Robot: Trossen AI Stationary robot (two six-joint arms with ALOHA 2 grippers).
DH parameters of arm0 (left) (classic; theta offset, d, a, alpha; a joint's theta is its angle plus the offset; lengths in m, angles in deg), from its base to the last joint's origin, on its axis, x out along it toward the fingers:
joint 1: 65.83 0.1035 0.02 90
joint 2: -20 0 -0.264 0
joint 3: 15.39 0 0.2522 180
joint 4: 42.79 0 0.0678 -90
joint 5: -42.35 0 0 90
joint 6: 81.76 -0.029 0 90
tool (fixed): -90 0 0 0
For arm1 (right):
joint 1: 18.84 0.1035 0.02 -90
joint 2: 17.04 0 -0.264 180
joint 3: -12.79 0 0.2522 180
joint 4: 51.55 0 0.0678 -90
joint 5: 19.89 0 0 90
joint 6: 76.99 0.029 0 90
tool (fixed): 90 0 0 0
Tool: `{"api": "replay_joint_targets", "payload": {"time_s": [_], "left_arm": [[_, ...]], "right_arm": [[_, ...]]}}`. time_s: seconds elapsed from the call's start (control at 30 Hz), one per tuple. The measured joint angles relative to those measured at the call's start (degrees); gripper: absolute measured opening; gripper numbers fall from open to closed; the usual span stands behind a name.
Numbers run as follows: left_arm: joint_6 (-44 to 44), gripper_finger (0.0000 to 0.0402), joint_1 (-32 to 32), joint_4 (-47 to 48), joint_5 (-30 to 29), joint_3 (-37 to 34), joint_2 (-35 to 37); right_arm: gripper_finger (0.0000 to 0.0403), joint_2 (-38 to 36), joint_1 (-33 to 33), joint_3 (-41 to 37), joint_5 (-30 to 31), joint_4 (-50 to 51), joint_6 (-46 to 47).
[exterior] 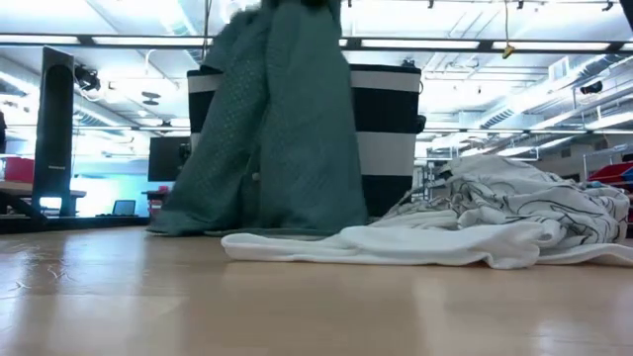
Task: Sort clothes
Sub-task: Put the green polo shirt into the blue laundry organizer
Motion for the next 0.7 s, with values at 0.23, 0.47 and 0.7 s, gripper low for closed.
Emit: {"api": "replay_joint_targets", "payload": {"time_s": [0.23,0.47,0.7], "left_arm": [[4.9,0.0003,2.3,4.2,-4.6,-3.9,0.2],[5.1,0.0003,7.3,-7.1,-3.0,-22.5,4.9],[2.5,0.0003,21.3,-34.4,17.9,-40.2,10.5]], "right_arm": [[0.0000,0.1,-4.3,-0.1,-9.3,28.7,25.2],[0.0000,-0.1,-5.5,-0.2,-18.3,37.5,37.7],[0.0000,-0.2,-7.9,-0.3,-32.9,41.9,49.1]]}}
